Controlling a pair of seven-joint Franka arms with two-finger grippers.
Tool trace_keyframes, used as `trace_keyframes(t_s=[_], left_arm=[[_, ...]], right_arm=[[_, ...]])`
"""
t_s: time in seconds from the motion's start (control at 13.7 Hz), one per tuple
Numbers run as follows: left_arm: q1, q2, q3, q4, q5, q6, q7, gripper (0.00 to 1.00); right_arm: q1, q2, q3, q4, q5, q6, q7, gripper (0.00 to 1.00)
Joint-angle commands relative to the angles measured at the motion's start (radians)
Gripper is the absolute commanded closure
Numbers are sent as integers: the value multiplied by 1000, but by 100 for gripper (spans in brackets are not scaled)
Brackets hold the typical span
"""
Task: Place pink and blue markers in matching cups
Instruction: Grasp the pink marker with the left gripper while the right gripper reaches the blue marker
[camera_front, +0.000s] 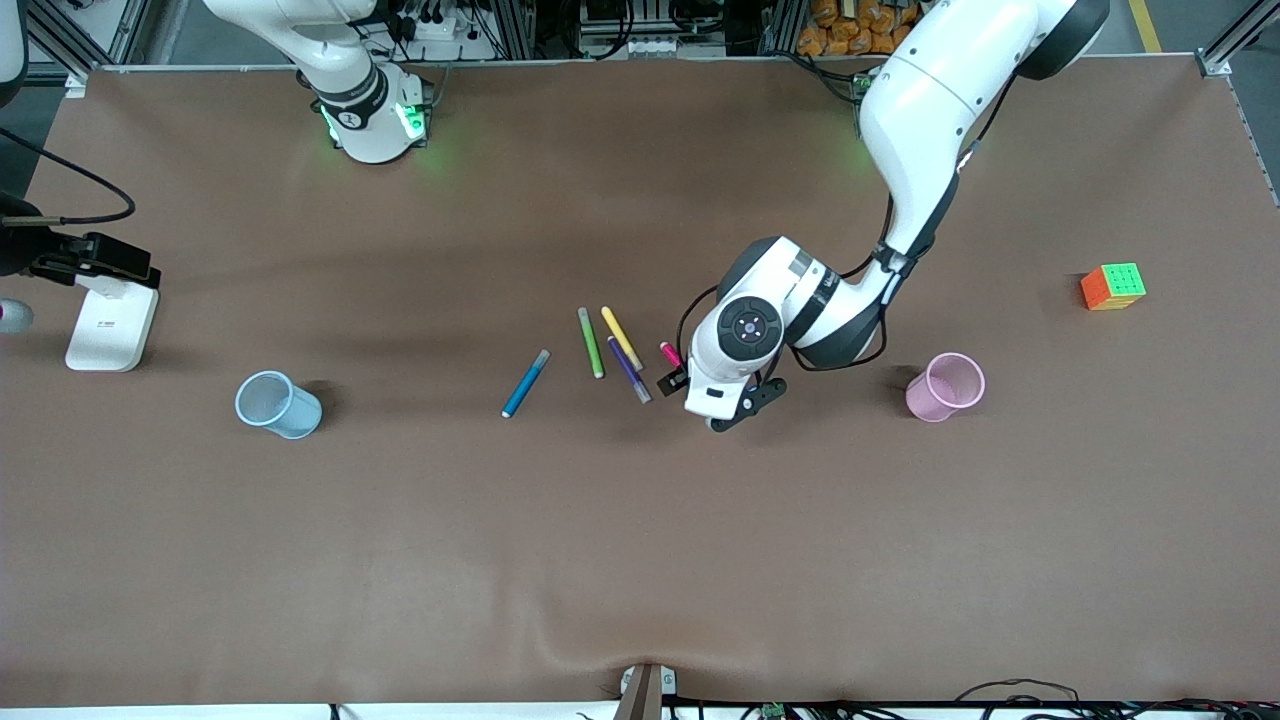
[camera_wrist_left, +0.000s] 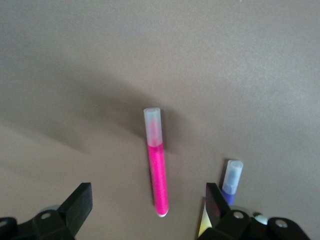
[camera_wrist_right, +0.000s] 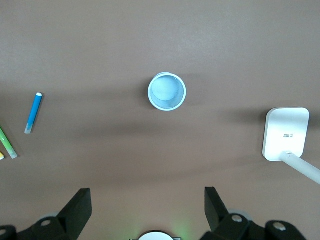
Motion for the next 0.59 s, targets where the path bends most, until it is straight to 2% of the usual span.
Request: trace_keyframes(t_s=[0.0,0.15,0.29,0.51], left_arm=[[-66,27,58,28,21,32,-63,0],[-105,37,91,28,21,41,-84,0],[-111,59,93,28,22,74,-104,0],[-137,77,110,28,22,90,-127,0]], right_arm=[[-9,14,9,18,-2,-11,13,0],[0,14,9,19,6,-1,17,0],[2,24,10,19,15,2,37,0],[3,58,10,24,82,5,57,0]])
